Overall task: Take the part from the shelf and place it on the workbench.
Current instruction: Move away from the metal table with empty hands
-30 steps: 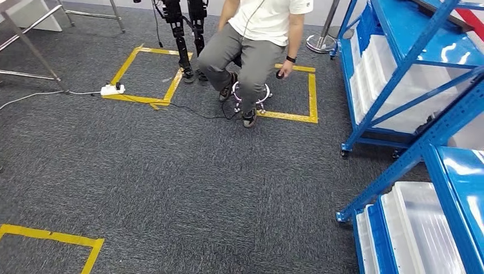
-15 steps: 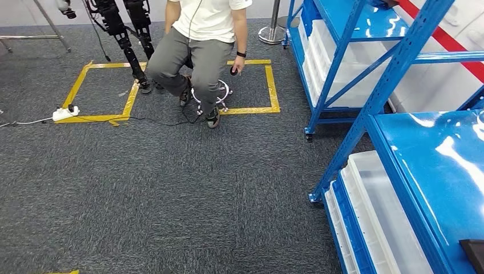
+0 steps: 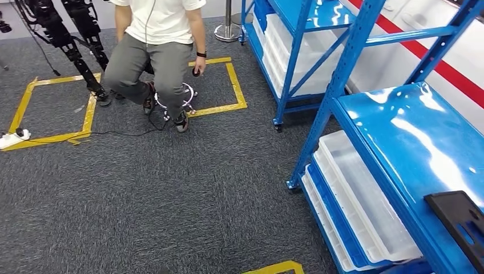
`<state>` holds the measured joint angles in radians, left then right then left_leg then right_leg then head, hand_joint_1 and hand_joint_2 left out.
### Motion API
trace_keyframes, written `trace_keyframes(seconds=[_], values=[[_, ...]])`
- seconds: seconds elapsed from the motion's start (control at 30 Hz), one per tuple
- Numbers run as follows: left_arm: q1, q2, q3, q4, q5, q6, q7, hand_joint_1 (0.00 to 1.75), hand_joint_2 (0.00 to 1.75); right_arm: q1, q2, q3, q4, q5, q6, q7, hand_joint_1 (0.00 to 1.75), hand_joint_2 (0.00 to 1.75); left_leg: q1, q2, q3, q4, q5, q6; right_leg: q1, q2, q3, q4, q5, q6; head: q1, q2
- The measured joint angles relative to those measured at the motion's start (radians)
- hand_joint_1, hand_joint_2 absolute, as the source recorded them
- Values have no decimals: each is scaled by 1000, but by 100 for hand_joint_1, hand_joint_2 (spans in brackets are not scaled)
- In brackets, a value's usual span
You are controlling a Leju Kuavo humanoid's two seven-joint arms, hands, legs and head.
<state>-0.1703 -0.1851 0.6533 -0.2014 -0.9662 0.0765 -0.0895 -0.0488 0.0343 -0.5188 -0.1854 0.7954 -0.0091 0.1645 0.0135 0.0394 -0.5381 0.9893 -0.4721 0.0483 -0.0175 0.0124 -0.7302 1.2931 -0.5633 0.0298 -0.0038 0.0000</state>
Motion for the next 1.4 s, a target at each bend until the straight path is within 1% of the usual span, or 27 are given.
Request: trace_keyframes(seconds=[0.03,0.1,0.13,0.17,0.23,0.3,0.37,0.43,0.47,0.5,0.53,0.57,0.63,0.67,0.73,0.8,0.87,0.93,1.0,1.03,1.07,1.1,1.17,1.23,1.3,1.33,1.4], values=[[0,0,0,0,0,0,1,0,0,2,0,0,0,3,0,0,0,0,0,14,0,0,0,-1,-2,-3,3,-1,6,8,1,0],[0,-1,0,0,1,0,2,0,87,4,-2,0,0,8,0,0,0,0,0,39,1,1,-2,-5,-9,-27,70,-118,50,28,3,0],[0,-1,0,0,2,0,2,0,131,2,-2,0,0,10,0,0,0,0,-3,50,3,2,-5,-10,-10,-52,114,-193,73,34,4,0],[1,-1,0,0,2,0,2,0,175,0,-1,0,0,11,0,0,0,0,-6,60,5,3,-9,-16,-9,-73,147,-251,91,33,2,0],[0,-1,0,0,3,1,3,0,175,-3,-1,0,0,13,2,0,0,0,-9,81,11,4,-13,-30,-1,-85,166,-290,105,16,-4,0],[-2,-3,0,0,3,2,4,0,175,-1,-1,0,0,13,5,1,0,0,-2,88,17,7,-17,-45,0,-60,161,-291,109,-4,-9,0],[-3,-4,0,0,3,3,6,0,175,0,-1,0,0,13,10,2,0,0,5,36,2,51,-54,-57,-6,-38,165,-295,113,-22,-12,0],[2,-4,0,0,2,5,10,0,175,-2,-1,0,0,15,14,3,0,0,7,-25,-52,173,-125,-60,-4,-14,165,-295,118,-35,-16,0],[6,-4,0,0,2,7,13,0,175,-4,-2,0,0,16,15,3,0,0,7,-35,-85,241,-155,-59,1,1,163,-295,119,-39,-16,0],[8,-4,0,0,2,7,15,0,175,-4,-1,0,0,17,15,4,0,0,7,-38,-109,286,-167,-57,5,16,162,-294,121,-41,-16,0],[10,-4,0,0,2,8,16,0,175,-3,-1,0,0,18,16,4,0,0,7,-40,-116,294,-156,-53,9,31,161,-294,122,-43,-16,0],[11,-4,0,0,2,9,16,0,175,-2,-1,0,0,18,16,5,0,0,6,-43,-104,262,-127,-48,12,46,161,-294,123,-43,-16,0],[11,-2,1,0,2,10,17,0,175,-1,0,0,0,19,16,6,0,0,6,-78,-42,127,-52,-31,16,75,163,-293,125,-42,-16,0],[11,-1,1,0,1,10,16,0,175,-1,2,0,0,19,16,6,0,0,4,-97,-15,69,-29,-24,18,87,162,-292,127,-40,-15,0],[10,2,1,0,1,9,16,0,175,-2,4,0,0,20,15,7,0,0,-1,-114,5,24,-22,-15,17,106,156,-292,132,-31,-16,0],[7,1,1,0,1,8,15,0,175,-1,3,0,0,21,15,7,0,0,-3,-90,8,11,-13,-8,16,121,146,-292,137,-20,-17,0],[5,-2,1,0,1,7,13,0,175,1,2,0,0,22,15,8,0,0,1,-64,13,-9,1,2,21,87,120,-259,121,-17,-14,0],[5,-4,2,0,0,6,13,0,175,-1,1,0,0,24,15,7,0,0,1,-34,14,-20,8,8,20,28,64,-152,68,-20,-9,0],[8,-4,2,0,-3,5,12,0,175,-3,0,0,0,26,15,6,0,0,0,0,11,-19,9,8,10,4,7,-28,19,-13,-5,0],[8,-4,2,0,-4,4,13,0,175,-1,-1,0,0,27,15,6,0,0,1,16,10,-19,8,6,4,-1,0,-6,14,-3,-6,0],[9,-4,2,0,-5,4,13,0,175,1,-2,0,0,28,15,5,0,0,3,30,10,-18,7,3,-4,-7,15,-27,26,10,-5,0],[8,-4,2,0,-6,4,13,0,175,2,-2,0,0,29,15,5,0,0,6,42,12,-17,5,-3,-11,-20,52,-89,49,24,-5,0],[8,-4,2,0,-7,4,14,0,175,0,-1,0,-1,30,15,5,0,0,6,65,18,-13,-3,-19,-17,-78,137,-234,91,41,-1,0],[7,-3,2,0,-7,5,14,0,175,-5,1,0,-1,30,15,5,0,0,1,86,26,-8,-13,-36,-15,-108,171,-293,105,32,-5,0],[4,-3,2,0,-7,5,15,0,175,-6,1,-1,-2,30,15,5,0,0,3,104,35,-9,-19,-50,-15,-81,164,-291,106,13,-11,0],[2,-4,2,0,-7,5,15,0,175,-6,1,-1,-2,30,15,5,0,0,7,92,36,-4,-27,-57,-18,-68,163,-291,106,6,-13,0],[0,-4,2,0,-7,5,15,0,175,-7,1,-1,-2,30,15,6,0,0,14,28,14,59,-77,-66,-23,-42,165,-292,111,-12,-18,0]])
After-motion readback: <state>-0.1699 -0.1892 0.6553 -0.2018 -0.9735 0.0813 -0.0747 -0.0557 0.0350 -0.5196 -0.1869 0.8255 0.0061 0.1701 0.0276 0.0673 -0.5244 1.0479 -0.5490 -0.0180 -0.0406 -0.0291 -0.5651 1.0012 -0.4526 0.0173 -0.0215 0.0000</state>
